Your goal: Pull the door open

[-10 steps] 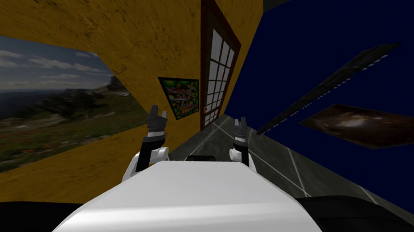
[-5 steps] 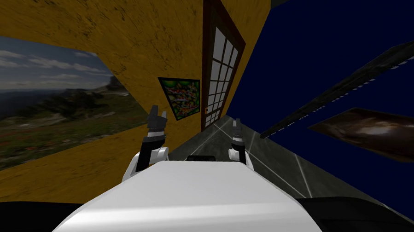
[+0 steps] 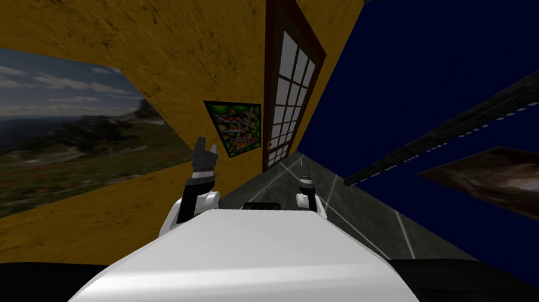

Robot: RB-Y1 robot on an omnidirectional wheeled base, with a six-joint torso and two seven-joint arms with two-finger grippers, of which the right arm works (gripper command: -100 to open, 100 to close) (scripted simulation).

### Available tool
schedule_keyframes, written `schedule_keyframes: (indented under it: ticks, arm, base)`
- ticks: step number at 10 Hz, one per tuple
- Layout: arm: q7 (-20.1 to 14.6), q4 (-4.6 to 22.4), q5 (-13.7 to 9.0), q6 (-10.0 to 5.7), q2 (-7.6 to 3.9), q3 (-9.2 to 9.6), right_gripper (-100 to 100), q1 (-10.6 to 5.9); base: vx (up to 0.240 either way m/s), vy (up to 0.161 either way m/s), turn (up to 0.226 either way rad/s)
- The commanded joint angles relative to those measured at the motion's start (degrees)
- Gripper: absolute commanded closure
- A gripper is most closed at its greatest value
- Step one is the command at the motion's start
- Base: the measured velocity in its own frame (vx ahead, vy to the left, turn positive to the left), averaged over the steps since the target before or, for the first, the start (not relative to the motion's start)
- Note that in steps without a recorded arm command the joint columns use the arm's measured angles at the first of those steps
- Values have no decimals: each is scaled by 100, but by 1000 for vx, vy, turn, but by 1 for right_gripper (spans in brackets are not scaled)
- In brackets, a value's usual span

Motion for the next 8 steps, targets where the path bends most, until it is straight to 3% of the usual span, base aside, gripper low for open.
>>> schedule_keyframes:
  ticks: [1, 8]
  arm:
    - [251, 246, 92, -49, 6, 25, -100, -82]
    - [1080, 1263, 387, -259, -67, 24, -100, -447]
  base:
    - [80, -54, 100]
    - [68, -60, 89]
